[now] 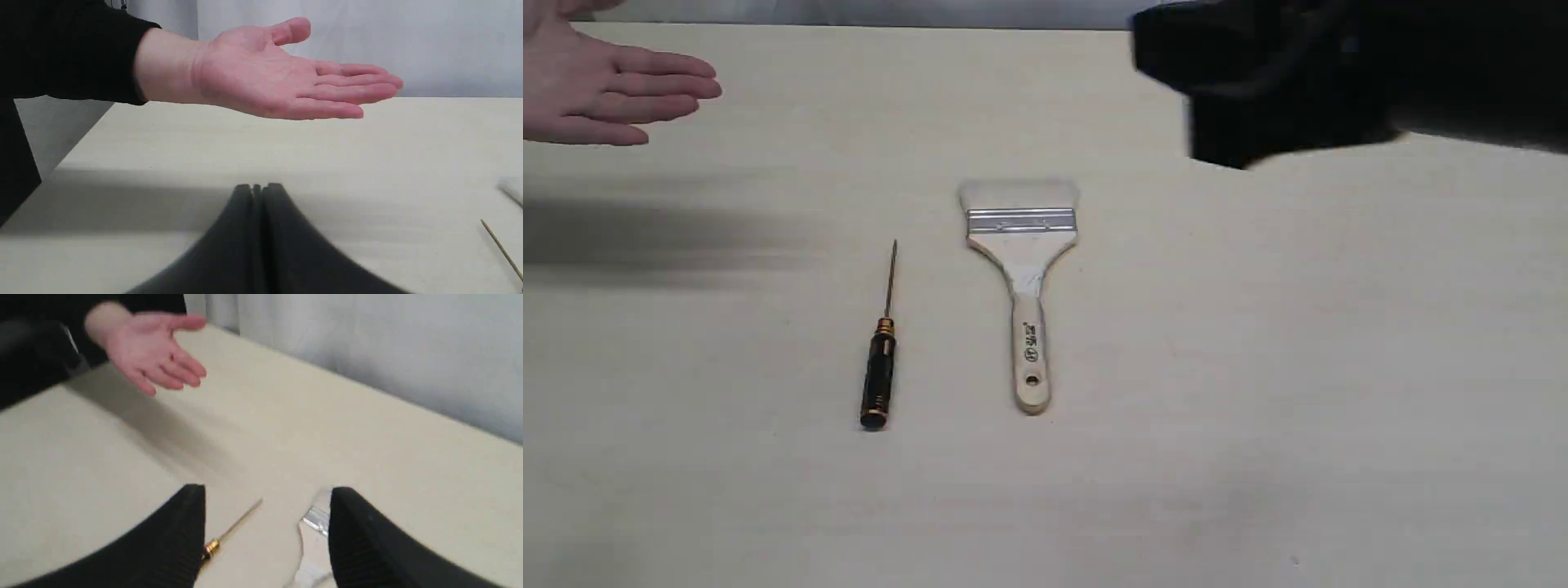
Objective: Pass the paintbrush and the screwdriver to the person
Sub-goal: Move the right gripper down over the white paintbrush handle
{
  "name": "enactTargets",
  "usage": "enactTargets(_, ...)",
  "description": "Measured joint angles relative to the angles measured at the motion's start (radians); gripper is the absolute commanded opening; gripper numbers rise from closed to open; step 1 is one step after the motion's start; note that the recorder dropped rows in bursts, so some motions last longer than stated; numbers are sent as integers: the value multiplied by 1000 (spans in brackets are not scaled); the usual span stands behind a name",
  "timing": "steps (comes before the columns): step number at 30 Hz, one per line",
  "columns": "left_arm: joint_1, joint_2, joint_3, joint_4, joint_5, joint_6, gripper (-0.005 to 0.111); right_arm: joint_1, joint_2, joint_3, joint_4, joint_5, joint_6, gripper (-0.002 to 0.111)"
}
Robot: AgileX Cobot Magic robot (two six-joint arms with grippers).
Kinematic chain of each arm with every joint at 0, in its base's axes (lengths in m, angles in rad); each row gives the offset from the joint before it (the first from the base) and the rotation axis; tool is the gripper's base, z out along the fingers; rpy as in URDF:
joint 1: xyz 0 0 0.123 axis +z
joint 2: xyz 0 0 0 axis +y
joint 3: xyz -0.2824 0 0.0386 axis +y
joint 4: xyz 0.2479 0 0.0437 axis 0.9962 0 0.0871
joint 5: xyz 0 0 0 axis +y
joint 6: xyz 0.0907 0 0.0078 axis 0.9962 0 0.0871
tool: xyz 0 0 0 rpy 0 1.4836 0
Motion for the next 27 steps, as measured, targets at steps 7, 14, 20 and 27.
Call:
enactTargets(7,0,0,0,0,0,0,0,6,394,-314,-249,354,198,48)
enactTargets(14,0,0,0,0,0,0,0,6,653,-502,-273,554,249,49)
enactTargets(20,0,0,0,0,0,0,0,6,820,-581,-241,586,285,49)
enactTargets(27,0,0,0,0,0,0,0,6,996,-697,-202,668,316,49)
